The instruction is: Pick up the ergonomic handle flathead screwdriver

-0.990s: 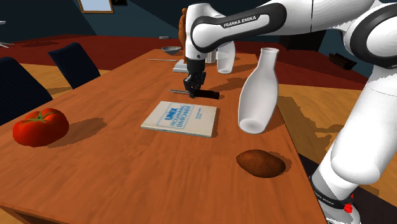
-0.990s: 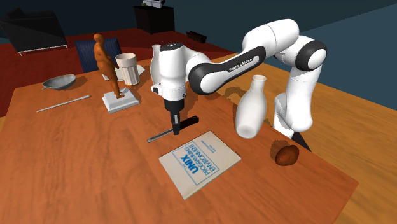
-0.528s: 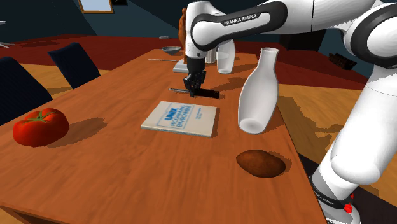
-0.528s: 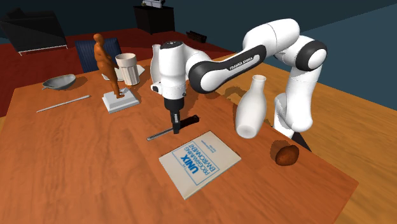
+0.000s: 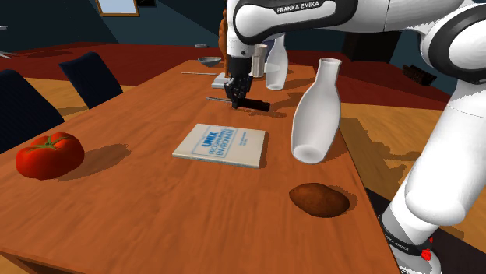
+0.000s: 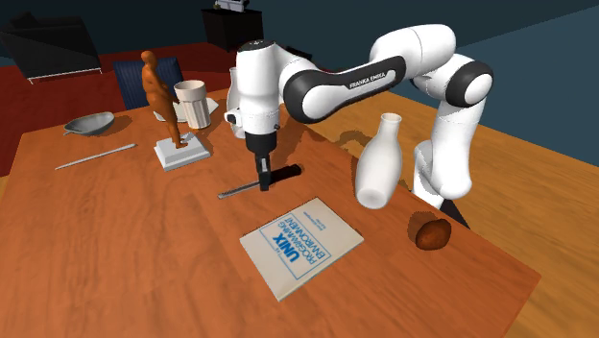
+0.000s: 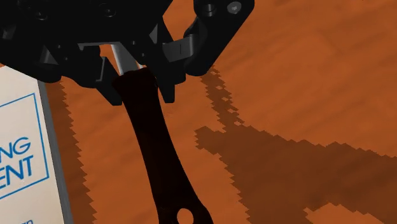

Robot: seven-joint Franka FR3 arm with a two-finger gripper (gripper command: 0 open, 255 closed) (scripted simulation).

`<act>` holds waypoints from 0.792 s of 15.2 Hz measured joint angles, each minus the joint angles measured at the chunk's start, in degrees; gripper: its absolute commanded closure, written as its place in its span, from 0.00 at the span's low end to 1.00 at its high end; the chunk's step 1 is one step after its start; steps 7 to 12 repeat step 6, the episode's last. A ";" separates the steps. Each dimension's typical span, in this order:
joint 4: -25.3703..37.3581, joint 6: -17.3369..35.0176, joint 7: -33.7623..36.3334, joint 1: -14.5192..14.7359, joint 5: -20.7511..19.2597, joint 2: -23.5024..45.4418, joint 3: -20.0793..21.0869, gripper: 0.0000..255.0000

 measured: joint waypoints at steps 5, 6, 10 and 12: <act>4.03 -3.80 0.10 0.08 -0.07 0.23 0.06 1.00; 4.86 -4.47 0.17 0.12 -0.12 0.40 0.09 1.00; 4.86 -4.47 0.17 0.12 -0.12 0.40 0.09 1.00; 4.86 -4.47 0.17 0.12 -0.12 0.40 0.09 1.00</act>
